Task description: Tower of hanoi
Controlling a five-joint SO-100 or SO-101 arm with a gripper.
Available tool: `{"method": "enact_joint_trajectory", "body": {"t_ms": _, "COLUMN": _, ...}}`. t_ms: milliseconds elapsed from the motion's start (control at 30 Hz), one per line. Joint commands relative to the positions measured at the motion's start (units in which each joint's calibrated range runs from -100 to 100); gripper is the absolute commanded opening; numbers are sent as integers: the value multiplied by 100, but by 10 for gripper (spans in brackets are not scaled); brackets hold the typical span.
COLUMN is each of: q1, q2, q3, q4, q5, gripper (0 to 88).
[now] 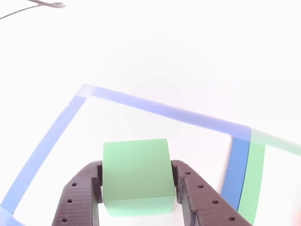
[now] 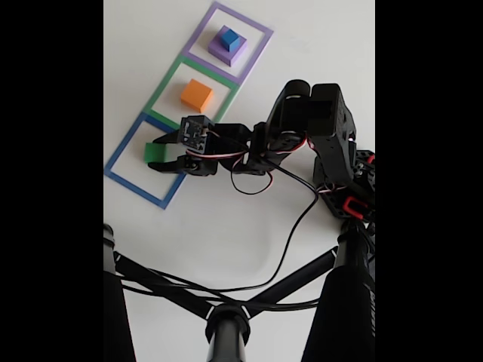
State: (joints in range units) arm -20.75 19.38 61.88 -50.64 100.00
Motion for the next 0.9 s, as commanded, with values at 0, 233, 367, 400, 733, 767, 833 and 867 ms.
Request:
{"method": "enact_joint_trajectory", "body": {"t_ms": 0, "q1": -53, "q2": -198, "q3": -152, "q4": -134, "q5": 0, "gripper": 82}}
{"method": "enact_joint_trajectory", "body": {"t_ms": 233, "q1": -63, "q2": -1401, "q3": 57, "q4": 927, "q5": 0, "gripper": 75}}
{"method": "enact_joint_trajectory", "body": {"t_ms": 367, "q1": 24, "q2": -2870, "q3": 57, "q4": 2643, "q5": 0, "gripper": 72}}
{"method": "enact_joint_trajectory", "body": {"t_ms": 400, "q1": 62, "q2": -3217, "q3": 12, "q4": 3097, "q5": 0, "gripper": 71}}
{"method": "enact_joint_trajectory", "body": {"t_ms": 733, "q1": 637, "q2": -5567, "q3": -2197, "q4": 8659, "q5": 0, "gripper": 71}}
{"method": "enact_joint_trajectory", "body": {"t_ms": 767, "q1": 704, "q2": -5583, "q3": -2643, "q4": 9226, "q5": 0, "gripper": 70}}
{"method": "enact_joint_trajectory", "body": {"t_ms": 833, "q1": 829, "q2": -5591, "q3": -3697, "q4": 10497, "q5": 0, "gripper": 70}}
{"method": "enact_joint_trajectory", "body": {"t_ms": 867, "q1": 877, "q2": -5575, "q3": -4243, "q4": 11105, "q5": 0, "gripper": 69}}
